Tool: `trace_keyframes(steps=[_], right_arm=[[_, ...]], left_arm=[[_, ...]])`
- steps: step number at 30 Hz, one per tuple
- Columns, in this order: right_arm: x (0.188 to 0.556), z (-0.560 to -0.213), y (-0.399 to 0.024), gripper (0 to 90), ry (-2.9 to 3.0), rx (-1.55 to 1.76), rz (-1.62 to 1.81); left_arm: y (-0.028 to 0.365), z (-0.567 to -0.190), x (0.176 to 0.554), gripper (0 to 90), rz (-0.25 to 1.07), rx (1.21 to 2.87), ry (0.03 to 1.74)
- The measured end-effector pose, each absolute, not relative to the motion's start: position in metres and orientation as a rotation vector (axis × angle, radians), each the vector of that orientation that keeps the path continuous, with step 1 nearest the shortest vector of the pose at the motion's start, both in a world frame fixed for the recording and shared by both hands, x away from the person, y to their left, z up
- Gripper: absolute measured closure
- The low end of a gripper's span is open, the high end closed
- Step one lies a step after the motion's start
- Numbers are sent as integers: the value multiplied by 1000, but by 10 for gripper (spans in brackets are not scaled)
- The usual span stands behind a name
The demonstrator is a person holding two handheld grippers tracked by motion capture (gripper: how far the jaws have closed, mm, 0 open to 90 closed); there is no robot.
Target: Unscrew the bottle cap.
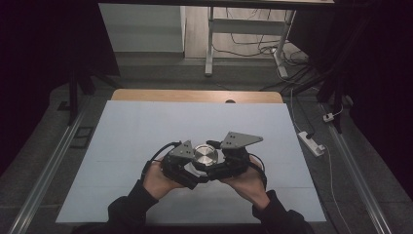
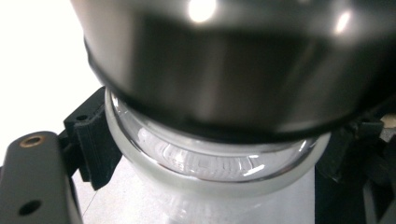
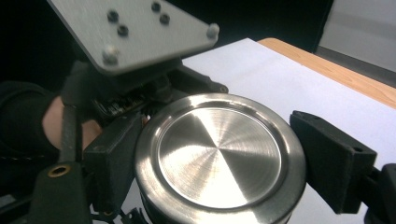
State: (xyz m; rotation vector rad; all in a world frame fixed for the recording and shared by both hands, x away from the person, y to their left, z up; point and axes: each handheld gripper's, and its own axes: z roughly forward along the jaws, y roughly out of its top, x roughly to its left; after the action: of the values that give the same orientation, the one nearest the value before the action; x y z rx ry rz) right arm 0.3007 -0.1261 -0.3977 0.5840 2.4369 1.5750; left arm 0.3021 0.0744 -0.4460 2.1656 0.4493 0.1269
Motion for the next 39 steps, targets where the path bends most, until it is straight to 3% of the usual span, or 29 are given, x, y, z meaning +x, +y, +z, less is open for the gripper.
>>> trace_keyframes(steps=[39], right_arm=[[289, -402, -135, 192, 2439, 527, 1562]], left_arm=[[101, -453, 320, 154, 234, 2116, 597]])
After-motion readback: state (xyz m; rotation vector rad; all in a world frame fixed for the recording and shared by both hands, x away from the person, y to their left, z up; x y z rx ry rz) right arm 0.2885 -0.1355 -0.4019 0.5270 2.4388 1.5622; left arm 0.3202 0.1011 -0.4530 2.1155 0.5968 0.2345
